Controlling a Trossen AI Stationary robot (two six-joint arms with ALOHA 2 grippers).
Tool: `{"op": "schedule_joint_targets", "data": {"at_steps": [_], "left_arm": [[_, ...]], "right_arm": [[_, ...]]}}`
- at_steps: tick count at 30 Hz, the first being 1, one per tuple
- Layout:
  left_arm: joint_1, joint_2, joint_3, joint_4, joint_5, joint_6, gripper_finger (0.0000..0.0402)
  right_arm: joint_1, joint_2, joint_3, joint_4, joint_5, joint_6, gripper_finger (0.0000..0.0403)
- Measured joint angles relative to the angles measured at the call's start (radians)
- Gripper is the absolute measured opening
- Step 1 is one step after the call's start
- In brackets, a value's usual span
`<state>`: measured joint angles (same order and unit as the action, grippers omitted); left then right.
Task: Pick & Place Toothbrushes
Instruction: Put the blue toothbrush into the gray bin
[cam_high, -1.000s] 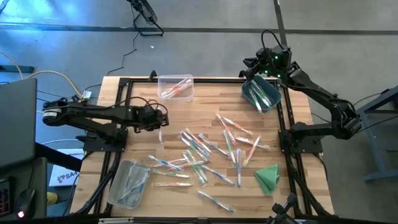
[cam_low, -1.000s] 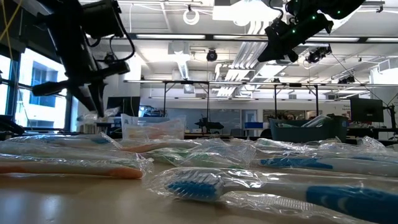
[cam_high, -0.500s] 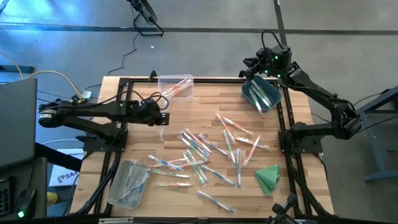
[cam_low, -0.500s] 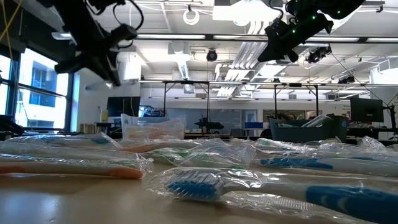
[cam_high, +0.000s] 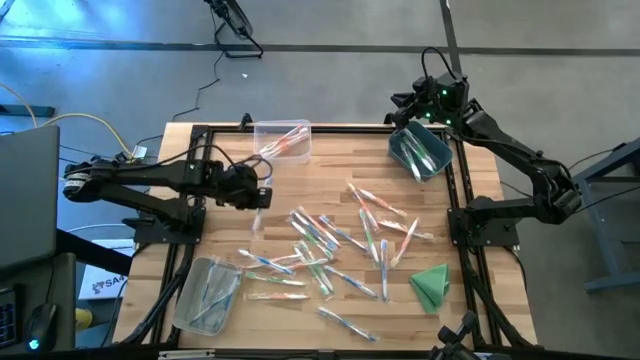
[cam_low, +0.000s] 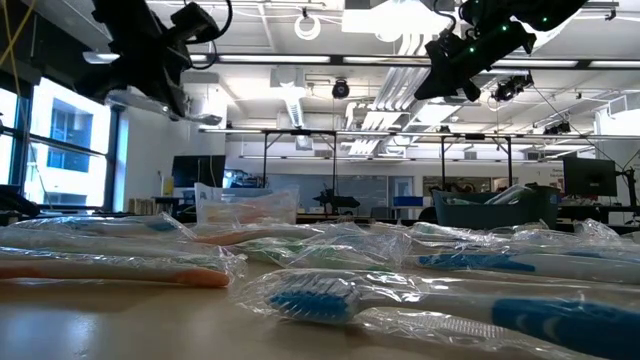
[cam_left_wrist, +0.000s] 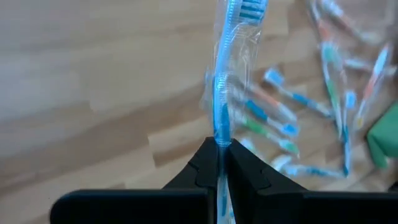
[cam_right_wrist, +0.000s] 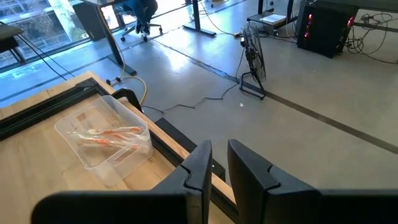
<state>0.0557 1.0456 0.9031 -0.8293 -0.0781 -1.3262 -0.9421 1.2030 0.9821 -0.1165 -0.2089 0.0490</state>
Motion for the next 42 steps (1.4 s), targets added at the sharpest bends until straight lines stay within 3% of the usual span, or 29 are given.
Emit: {"op": "schedule_joint_targets", "data": {"at_steps": [13,19,29,42], "left_arm": [[-0.311,0.000,0.000,0.021,-0.060,-0.325,0.0008],[-0.464,0.007,0.000,0.064,-0.070,-0.328,0.0008],[-0.700,0.024,0.000,0.000,-0.046,-0.699,0.0008],[-0.931,0.060,0.000,-0.051,-0.044,-0.957,0.0008]], "right_arm": [[0.000,0.000,0.000,0.000,0.000,-0.027,0.0045],[0.000,0.000,0.000,0.000,-0.002,-0.033,0.0045],[0.000,0.000,0.000,0.000,-0.003,-0.058,0.0045],[0.000,0.000,0.000,0.000,-0.003,-0.074,0.0045]]}}
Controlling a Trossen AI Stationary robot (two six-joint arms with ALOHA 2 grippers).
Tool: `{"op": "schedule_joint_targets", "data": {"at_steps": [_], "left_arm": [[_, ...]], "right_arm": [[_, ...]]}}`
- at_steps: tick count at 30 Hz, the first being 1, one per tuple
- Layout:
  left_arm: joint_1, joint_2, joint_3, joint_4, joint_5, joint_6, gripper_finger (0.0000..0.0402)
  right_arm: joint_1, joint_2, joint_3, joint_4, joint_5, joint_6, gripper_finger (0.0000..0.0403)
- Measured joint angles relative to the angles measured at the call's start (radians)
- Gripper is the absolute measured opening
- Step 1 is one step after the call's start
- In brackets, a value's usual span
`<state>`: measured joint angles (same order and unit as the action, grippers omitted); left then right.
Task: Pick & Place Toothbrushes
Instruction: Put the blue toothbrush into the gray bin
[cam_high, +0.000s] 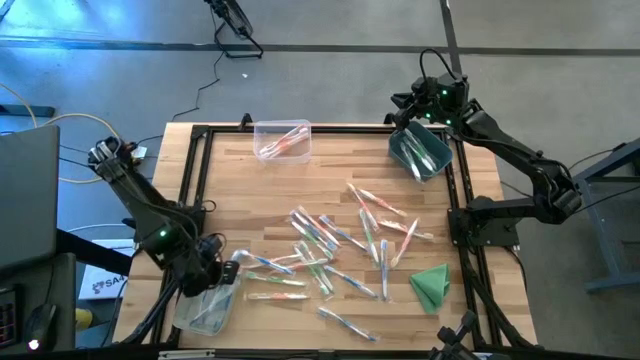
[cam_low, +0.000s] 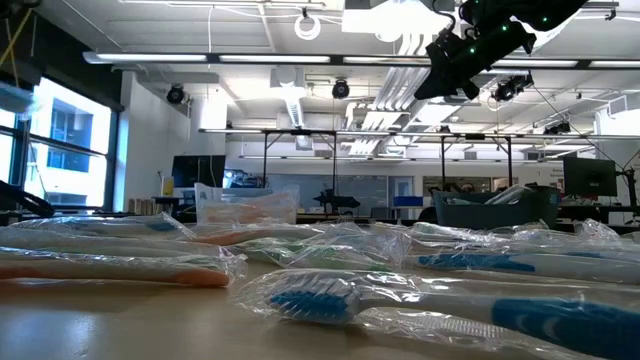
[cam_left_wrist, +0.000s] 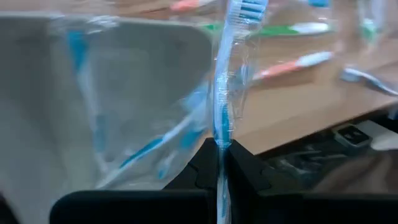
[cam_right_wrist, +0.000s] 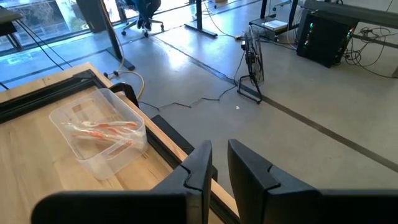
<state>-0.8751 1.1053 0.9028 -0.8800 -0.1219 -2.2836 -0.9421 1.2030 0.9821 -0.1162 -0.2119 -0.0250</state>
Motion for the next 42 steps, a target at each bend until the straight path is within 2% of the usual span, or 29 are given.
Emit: {"op": "schedule_joint_targets", "data": {"at_steps": [7,17,22,29,34,42], "left_arm": [[-0.080,0.000,0.000,-0.121,-0.025,-0.087,0.0008],[-0.088,0.006,0.000,-0.246,-0.031,-0.102,0.0008],[-0.088,0.015,0.000,-0.258,-0.031,-0.095,0.0008],[-0.088,0.108,0.000,-0.263,0.005,-0.069,0.0008],[-0.088,0.166,-0.001,-0.208,0.022,-0.044,0.0008],[-0.088,0.191,0.000,-0.175,0.035,-0.024,0.0008]], "right_arm": [[0.000,0.000,0.000,0.000,0.000,0.001,0.0045],[0.000,0.000,0.000,0.000,0.002,0.026,0.0045],[0.000,0.000,0.000,0.000,0.003,0.028,0.0045],[0.000,0.000,0.000,0.000,0.003,0.028,0.0045],[0.000,0.000,0.000,0.000,0.003,0.028,0.0045],[0.000,0.000,0.000,0.000,0.003,0.029,0.0045]]}}
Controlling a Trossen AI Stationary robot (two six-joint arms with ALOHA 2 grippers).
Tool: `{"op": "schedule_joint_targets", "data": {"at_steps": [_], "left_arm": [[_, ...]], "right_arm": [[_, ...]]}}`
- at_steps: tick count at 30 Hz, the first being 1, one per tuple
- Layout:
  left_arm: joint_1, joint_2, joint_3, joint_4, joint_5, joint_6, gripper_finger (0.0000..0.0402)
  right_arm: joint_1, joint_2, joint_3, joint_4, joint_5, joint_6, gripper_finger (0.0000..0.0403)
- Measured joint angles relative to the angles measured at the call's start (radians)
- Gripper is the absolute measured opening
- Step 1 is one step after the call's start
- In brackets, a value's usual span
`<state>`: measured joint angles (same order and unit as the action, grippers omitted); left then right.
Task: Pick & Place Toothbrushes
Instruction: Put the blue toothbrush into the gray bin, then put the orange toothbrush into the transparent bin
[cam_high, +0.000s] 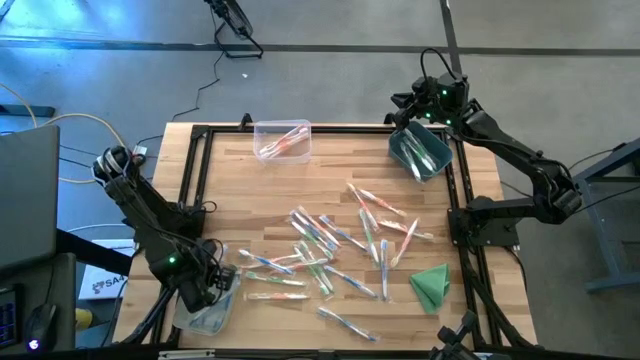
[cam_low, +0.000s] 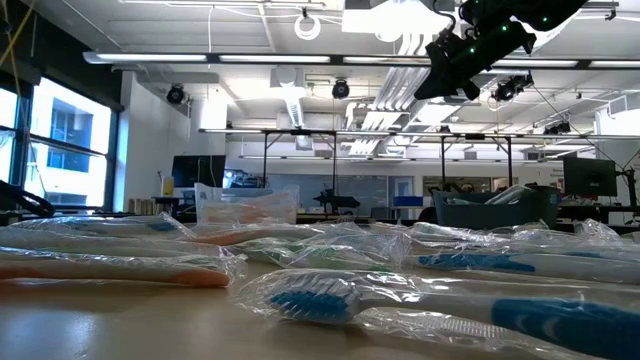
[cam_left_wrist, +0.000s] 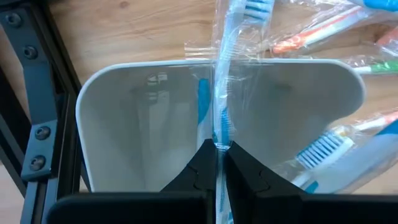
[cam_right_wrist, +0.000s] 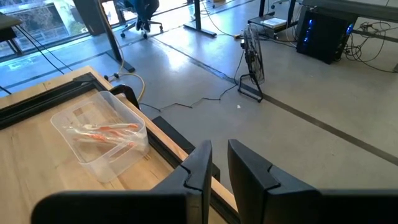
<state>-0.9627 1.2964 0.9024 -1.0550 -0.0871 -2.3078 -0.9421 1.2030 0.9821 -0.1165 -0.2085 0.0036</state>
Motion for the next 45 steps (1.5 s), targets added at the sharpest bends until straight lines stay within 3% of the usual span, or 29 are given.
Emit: {"op": "schedule_joint_targets", "data": {"at_steps": [7,21,34,45], "left_arm": [[0.000,0.000,0.000,-0.001,0.001,0.000,0.0018],[0.000,0.000,0.000,0.017,0.033,0.033,0.0130],[0.001,-0.021,0.000,0.064,0.033,0.021,0.0136],[0.001,-0.144,0.000,0.076,0.035,-0.016,0.0136]], "right_arm": [[0.000,0.000,0.000,0.000,0.000,0.000,0.0045],[0.000,0.000,0.000,0.000,0.000,0.000,0.0045],[0.000,0.000,0.000,0.000,0.000,0.000,0.0045],[0.000,0.000,0.000,0.000,0.000,-0.009,0.0045]]}}
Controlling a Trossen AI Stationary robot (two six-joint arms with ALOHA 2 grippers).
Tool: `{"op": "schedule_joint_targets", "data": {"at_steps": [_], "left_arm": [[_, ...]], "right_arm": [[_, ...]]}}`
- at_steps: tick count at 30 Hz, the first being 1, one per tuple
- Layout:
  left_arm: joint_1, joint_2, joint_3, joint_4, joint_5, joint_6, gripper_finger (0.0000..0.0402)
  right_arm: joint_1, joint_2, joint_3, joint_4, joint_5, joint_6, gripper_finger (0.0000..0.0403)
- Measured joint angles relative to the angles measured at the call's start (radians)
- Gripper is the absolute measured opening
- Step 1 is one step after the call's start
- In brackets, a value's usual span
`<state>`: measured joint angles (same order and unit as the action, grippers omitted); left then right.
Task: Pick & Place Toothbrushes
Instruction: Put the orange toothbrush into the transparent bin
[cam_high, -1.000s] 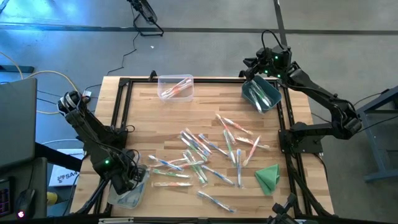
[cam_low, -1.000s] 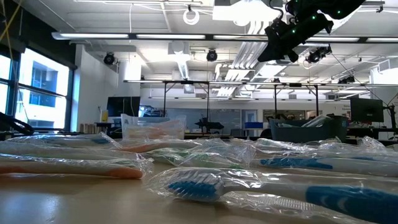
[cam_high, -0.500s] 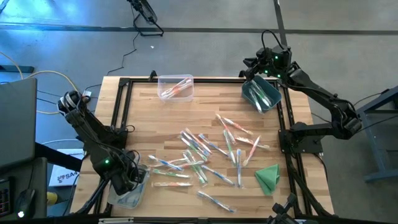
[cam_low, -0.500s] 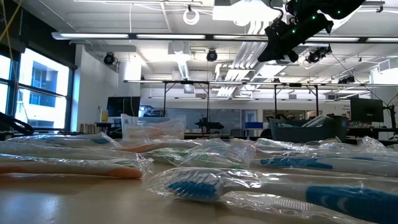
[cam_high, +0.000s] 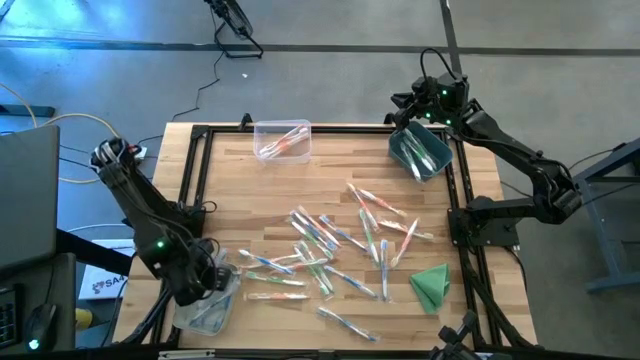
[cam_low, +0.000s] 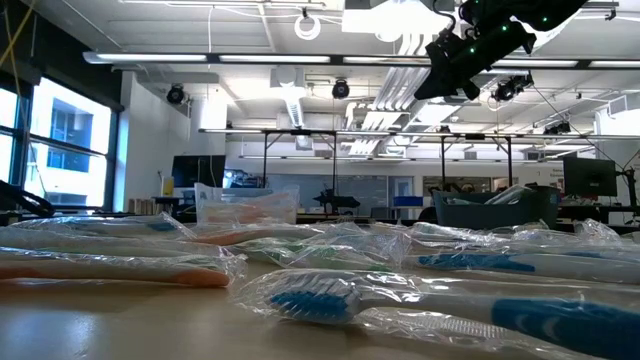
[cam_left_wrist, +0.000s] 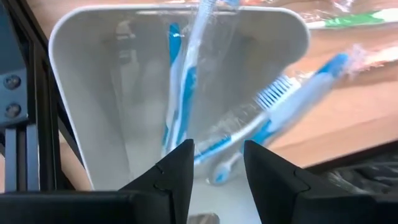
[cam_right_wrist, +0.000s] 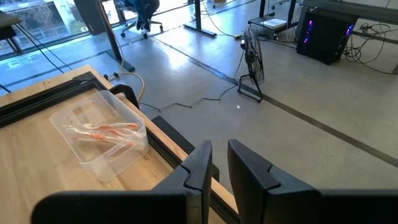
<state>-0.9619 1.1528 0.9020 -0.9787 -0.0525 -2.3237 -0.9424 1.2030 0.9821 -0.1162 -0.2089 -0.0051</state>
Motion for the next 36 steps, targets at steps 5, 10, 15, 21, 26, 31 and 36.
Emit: {"op": "schedule_joint_targets", "data": {"at_steps": [5,10,15,21,26,31,36], "left_arm": [[0.000,-0.038,0.000,0.030,-0.015,-0.017,0.0136],[0.001,-0.045,0.000,0.054,-0.070,-0.030,0.0136],[0.001,-0.045,0.000,0.064,-0.114,-0.037,0.0136],[0.001,-0.045,0.000,0.063,-0.151,-0.036,0.0136],[0.033,-0.045,0.000,0.063,-0.162,-0.004,0.0136],[0.156,-0.045,0.000,0.064,-0.158,0.170,0.0136],[0.292,-0.045,0.000,0.064,-0.092,0.348,0.0136]], "right_arm": [[0.000,0.000,0.000,0.000,-0.001,-0.008,0.0045],[0.000,0.000,0.000,0.000,-0.002,-0.025,0.0045],[0.000,0.000,0.000,0.000,-0.003,-0.025,0.0045],[0.000,0.000,0.000,0.000,-0.001,-0.025,0.0045],[0.000,0.000,0.000,0.000,-0.001,-0.026,0.0045],[0.000,0.000,0.000,0.011,0.000,-0.026,0.0045],[0.000,0.000,0.000,0.029,-0.001,-0.026,0.0045]]}}
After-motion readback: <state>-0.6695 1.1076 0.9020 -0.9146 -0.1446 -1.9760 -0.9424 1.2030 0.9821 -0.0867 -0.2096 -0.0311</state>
